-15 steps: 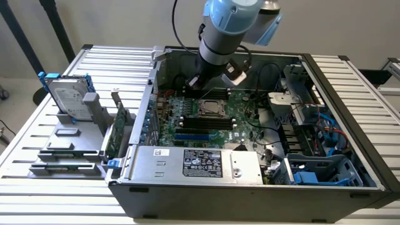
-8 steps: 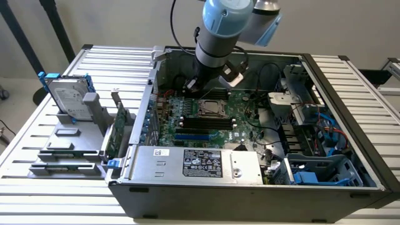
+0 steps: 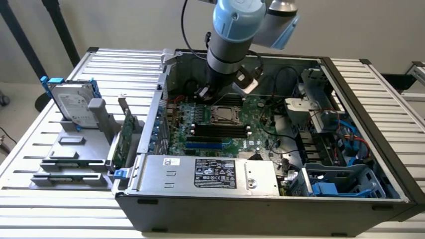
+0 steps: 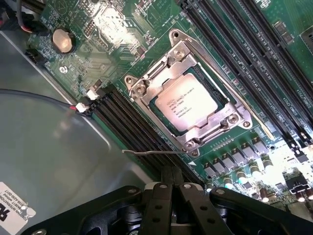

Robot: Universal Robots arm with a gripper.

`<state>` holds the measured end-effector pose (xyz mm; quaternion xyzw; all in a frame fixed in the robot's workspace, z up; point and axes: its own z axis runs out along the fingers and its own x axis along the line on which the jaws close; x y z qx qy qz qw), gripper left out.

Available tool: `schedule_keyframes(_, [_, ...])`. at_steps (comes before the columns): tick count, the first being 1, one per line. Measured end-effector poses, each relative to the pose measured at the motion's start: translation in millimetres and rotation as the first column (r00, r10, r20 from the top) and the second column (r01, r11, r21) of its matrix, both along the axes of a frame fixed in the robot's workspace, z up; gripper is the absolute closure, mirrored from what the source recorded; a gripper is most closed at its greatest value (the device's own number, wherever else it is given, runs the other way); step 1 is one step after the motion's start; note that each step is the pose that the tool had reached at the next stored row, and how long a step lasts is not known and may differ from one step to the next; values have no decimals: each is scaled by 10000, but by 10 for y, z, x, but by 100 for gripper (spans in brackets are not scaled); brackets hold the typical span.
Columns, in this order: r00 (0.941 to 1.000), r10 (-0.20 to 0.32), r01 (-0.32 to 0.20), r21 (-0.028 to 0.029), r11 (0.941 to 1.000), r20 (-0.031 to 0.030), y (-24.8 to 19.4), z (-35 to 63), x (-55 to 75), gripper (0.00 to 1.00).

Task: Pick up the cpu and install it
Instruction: 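Install the first cpu locking lever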

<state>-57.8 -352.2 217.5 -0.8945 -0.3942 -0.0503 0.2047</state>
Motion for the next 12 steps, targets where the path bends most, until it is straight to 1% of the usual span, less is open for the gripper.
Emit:
schedule_keyframes(3, [10000, 69, -69, -96, 9999, 40, 0, -19, -4, 89])
schedule_keyframes(6, [9999, 134, -132, -188, 9997, 97, 1, -39, -10, 89])
schedule_keyframes(7, [9998, 151, -148, -212, 9997, 125, 1, -46, -12, 89])
schedule_keyframes(8, [9997, 166, -162, -233, 9996, 163, 3, -54, -15, 89])
schedule_keyframes(9, [9996, 181, -176, -249, 9995, 213, 6, -62, -18, 89])
schedule_keyframes(11, [9992, 211, -201, -274, 9994, 339, 17, -77, -28, 89])
schedule_keyframes(12, [9990, 224, -213, -284, 9994, 386, 25, -82, -32, 89])
